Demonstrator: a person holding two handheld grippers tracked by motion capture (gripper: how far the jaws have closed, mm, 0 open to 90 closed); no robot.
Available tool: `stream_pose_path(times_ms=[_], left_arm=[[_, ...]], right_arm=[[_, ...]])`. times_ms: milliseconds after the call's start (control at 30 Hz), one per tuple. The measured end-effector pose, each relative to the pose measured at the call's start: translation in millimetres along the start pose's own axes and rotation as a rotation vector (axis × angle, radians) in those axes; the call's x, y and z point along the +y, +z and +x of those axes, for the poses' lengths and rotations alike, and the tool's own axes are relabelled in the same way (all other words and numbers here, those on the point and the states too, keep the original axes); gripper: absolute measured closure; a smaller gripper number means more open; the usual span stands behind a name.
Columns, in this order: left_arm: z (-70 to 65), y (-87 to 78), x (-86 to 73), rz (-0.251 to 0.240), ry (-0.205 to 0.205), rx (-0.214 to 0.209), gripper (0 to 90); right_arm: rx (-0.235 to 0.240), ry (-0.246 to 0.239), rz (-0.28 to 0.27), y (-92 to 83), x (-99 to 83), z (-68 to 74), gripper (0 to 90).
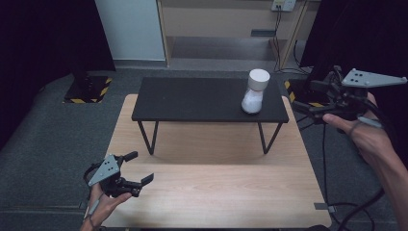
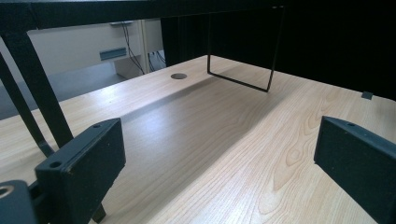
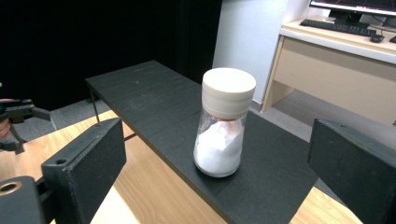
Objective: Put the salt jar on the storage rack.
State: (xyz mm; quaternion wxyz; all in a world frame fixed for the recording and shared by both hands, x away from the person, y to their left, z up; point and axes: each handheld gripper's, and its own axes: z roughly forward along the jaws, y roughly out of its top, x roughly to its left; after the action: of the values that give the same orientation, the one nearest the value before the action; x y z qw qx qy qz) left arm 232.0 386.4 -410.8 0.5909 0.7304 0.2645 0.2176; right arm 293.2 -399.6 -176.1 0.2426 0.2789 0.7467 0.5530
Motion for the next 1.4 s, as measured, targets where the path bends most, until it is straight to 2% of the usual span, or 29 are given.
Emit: stream_pose_path(times_ms=[267, 433, 567, 633, 833, 967, 1400], left_arm=[[0.3, 0.2, -0.7, 0.001, -0.006, 0.002, 0.8], [-0.4, 0.7, -0.6, -0.004, -0.003, 0.0, 0.8], [0.5, 1.8, -0.7, -0.003, -0.006, -0.003, 0.8], [1.5, 3.3, -0.3, -0.007, -0.003, -0.009, 0.8], [3.6, 6.1, 0.6, -0.005, -0.002, -0.017, 0.8], [4.0, 6.8, 0.8, -0.003, -0.002, -0.018, 0.8], [3.9, 6.8, 0.9, 0.0, -0.003, -0.021, 0.8]], right_arm=[[0.036, -0.022, -0.024, -13.7, -17.4, 1.3, 4.1], [0.033, -0.024, -0.037, -16.9, -21.2, 8.6, 4.3], [0.008, -0.038, -0.046, -19.8, -21.4, 16.0, 4.4], [0.007, -0.017, -0.051, -22.5, -23.0, 17.4, 4.4], [-0.009, 0.005, -0.051, -28.6, -27.4, 16.5, 4.6], [-0.012, 0.003, -0.051, -31.0, -29.4, 15.7, 4.6], [-0.011, 0.008, -0.045, -28.2, -31.9, 11.6, 5.1]])
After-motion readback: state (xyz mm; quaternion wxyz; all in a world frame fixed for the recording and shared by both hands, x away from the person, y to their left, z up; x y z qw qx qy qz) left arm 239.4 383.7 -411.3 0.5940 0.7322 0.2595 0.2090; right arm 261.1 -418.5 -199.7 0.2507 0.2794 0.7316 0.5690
